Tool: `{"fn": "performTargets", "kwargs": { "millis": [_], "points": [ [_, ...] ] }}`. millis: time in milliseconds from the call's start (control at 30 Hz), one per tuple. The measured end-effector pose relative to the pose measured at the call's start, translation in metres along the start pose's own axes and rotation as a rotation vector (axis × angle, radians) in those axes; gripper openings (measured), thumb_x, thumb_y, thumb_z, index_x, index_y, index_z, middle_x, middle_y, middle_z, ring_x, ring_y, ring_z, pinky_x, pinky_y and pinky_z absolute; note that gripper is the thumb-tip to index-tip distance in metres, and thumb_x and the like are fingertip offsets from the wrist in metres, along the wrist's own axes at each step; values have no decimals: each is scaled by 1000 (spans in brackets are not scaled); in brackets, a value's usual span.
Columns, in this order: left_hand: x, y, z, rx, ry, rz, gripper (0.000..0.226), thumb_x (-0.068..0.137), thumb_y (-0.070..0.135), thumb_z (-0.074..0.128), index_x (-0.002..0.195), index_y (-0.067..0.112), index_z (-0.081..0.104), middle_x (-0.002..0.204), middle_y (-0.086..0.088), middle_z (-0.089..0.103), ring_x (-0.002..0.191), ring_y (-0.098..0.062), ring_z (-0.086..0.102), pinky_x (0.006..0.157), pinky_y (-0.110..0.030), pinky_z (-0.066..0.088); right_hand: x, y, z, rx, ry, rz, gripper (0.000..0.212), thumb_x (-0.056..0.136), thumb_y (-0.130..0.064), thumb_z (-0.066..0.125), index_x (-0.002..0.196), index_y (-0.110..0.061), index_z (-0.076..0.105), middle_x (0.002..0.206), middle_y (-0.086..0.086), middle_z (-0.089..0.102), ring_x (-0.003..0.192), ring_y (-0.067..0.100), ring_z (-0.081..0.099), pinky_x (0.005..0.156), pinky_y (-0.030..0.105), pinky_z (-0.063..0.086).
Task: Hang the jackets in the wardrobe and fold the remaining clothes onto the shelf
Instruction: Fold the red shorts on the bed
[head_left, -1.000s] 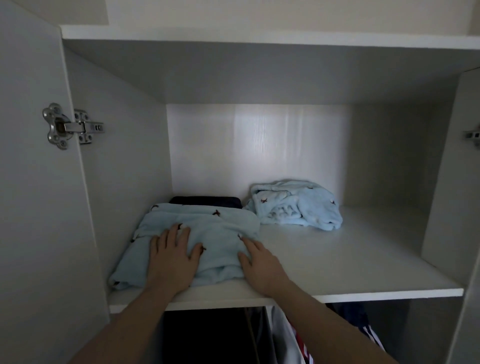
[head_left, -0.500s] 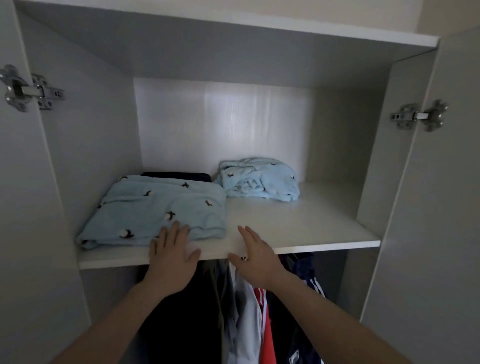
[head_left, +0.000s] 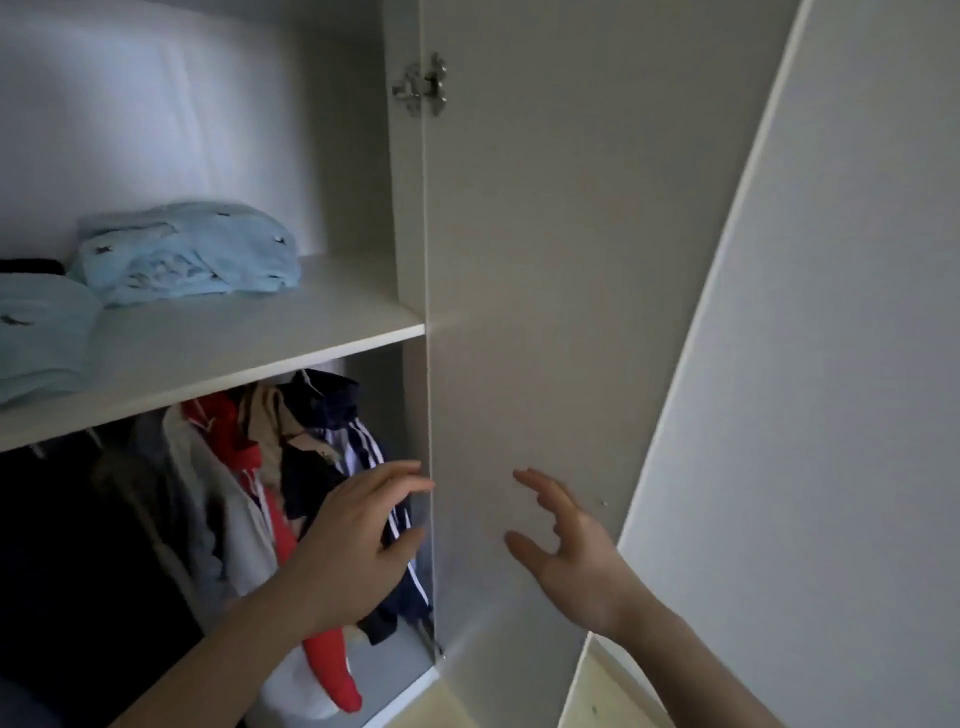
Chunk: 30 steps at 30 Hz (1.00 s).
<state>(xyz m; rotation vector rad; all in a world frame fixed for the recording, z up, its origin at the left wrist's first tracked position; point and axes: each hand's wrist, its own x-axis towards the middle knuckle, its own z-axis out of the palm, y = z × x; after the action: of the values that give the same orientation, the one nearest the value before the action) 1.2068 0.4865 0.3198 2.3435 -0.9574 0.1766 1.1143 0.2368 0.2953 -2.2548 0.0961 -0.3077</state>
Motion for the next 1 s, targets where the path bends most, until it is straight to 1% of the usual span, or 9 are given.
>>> {"fn": "performTargets", "kwargs": {
  "millis": [133,233,367,533,667,767,800,933,1000],
  "points": [
    [12,56,61,-48,-215,102,40,93,16,69,131,24,61,142,11,52,135,-10,46,112,-17,28,-83,42,-48,-5,95,195,60,95,-42,62,149,-47,36,151,-31,35,138,-4,38,116,29,37],
    [19,96,104,-124,-356,208,40,94,23,68,131,34,58,142,22,48,136,-2,42,111,-15,27,-144,64,-74,-27,216,336,58,93,-49,57,146,-52,33,145,-38,35,134,-11,39,111,25,39],
    [34,146,158,-218,-520,361,40,94,30,69,128,47,55,140,38,42,134,15,33,104,-4,24,-222,80,-98,-5,424,558,55,94,-49,56,143,-57,31,142,-42,34,132,-14,37,102,18,38],
    [34,226,226,-294,-708,613,38,95,34,67,129,46,55,141,38,39,135,11,33,108,-14,26,-319,77,-108,4,693,815,54,93,-49,58,139,-63,32,128,-51,37,124,-25,35,95,14,40],
    [4,296,258,-345,-813,795,38,95,34,67,130,42,56,138,35,42,133,10,35,107,-11,25,-391,62,-107,-31,853,948,57,91,-47,60,141,-57,36,137,-37,43,129,-12,42,104,20,42],
    [-31,351,272,-392,-904,942,36,96,36,66,130,43,56,134,39,40,131,11,35,105,-14,35,-446,43,-108,-40,989,1023,56,89,-44,63,141,-52,42,139,-33,46,127,-12,45,109,28,43],
    [-44,370,276,-405,-929,990,36,96,37,66,130,43,56,134,38,40,130,11,35,105,-12,36,-466,36,-110,-49,1035,1045,56,90,-43,64,141,-52,44,137,-33,47,126,-14,45,109,26,43],
    [-108,450,286,-420,-1002,1151,37,96,38,65,132,41,56,137,33,43,128,9,37,93,8,19,-554,9,-116,-79,1172,1129,52,93,-43,65,138,-55,44,129,-39,46,119,-25,41,99,9,39],
    [-145,489,290,-433,-1018,1216,39,95,37,66,133,40,56,137,31,44,129,6,40,95,7,18,-600,-3,-119,-85,1214,1166,50,94,-42,64,138,-54,43,130,-34,47,120,-18,45,102,16,41]
  ]
}}
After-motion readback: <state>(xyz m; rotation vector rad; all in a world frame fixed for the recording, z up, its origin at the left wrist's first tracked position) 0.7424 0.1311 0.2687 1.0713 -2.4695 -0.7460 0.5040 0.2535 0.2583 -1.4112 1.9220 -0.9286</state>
